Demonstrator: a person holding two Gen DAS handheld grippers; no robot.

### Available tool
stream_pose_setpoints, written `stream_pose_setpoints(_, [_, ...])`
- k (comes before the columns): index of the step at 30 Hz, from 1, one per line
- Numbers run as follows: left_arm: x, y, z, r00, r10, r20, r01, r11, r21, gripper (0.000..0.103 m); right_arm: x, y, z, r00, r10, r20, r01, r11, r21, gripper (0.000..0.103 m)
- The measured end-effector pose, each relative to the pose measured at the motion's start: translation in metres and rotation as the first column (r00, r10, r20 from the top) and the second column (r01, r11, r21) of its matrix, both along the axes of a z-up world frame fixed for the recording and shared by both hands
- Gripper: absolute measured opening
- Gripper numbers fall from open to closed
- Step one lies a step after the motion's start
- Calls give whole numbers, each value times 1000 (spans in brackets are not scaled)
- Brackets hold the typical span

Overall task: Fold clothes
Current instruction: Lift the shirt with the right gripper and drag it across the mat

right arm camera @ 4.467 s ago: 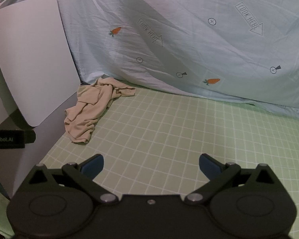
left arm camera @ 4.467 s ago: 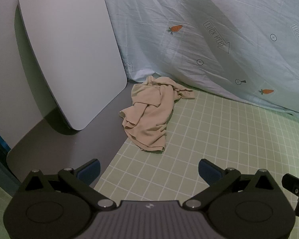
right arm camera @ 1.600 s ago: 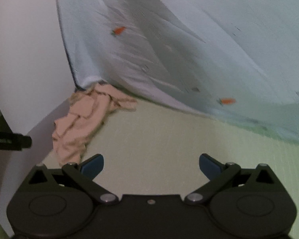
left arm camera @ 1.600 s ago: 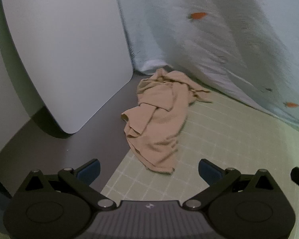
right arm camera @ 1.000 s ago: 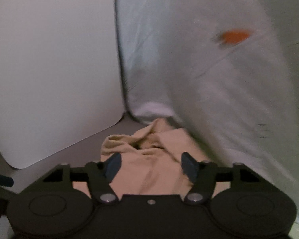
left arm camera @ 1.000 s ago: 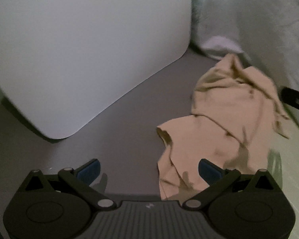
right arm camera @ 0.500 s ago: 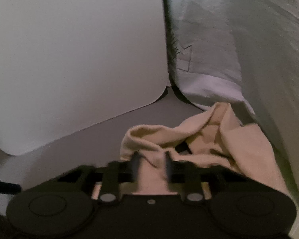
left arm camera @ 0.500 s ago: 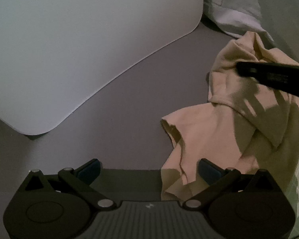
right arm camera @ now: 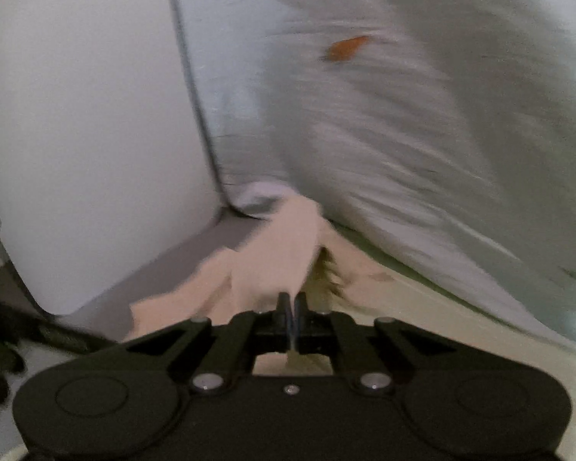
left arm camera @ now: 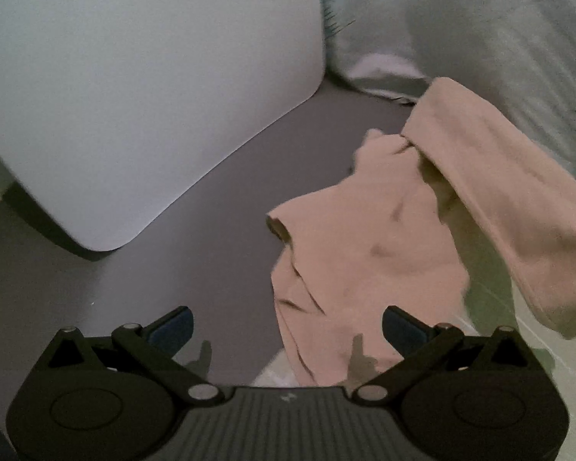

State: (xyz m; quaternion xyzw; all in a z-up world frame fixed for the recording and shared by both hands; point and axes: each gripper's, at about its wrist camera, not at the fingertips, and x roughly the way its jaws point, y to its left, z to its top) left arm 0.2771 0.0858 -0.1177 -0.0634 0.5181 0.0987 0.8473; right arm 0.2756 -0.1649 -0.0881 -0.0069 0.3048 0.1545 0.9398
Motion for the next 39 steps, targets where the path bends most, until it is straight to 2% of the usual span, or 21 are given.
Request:
stream_pose_setpoints(6, [-62, -37, 39, 994, -83, 67, 83, 997, -4, 103, -91, -67, -3, 976, -219, -13, 218, 975, -28, 2])
stream_pose_setpoints(11, [-116, -79, 58, 984, -148, 95, 147, 989, 14, 103, -166, -129, -18, 920, -389, -41, 388, 921, -44, 2])
stream_pose_setpoints(15, [-156, -111, 63, 986, -146, 79, 144, 989, 26, 103, -211, -174, -27, 867, -493, -67, 490, 870, -57, 2])
stream_pose_setpoints(20, [-202, -159, 77, 983, -166, 81, 162, 986, 46, 103, -255, -224, -37, 838, -538, -89, 533, 842, -82, 2])
stream_pose_setpoints(25, [-241, -206, 89, 986, -150, 79, 146, 988, 56, 103, -284, -263, -43, 848, -520, -103, 510, 854, -105, 2])
stream_pose_setpoints(31, [-270, -247, 90, 989, -126, 76, 121, 991, 60, 103, -312, -328, -54, 847, -522, -99, 504, 849, -160, 1])
stream_pose_setpoints(37, [-294, -280, 88, 991, -110, 78, 105, 992, 66, 103, -325, -410, -59, 808, -586, -61, 556, 793, -250, 1])
stream_pose_setpoints(39, [-302, -292, 87, 991, -104, 78, 99, 993, 69, 103, -324, -446, -59, 772, -633, -62, 602, 758, -251, 1])
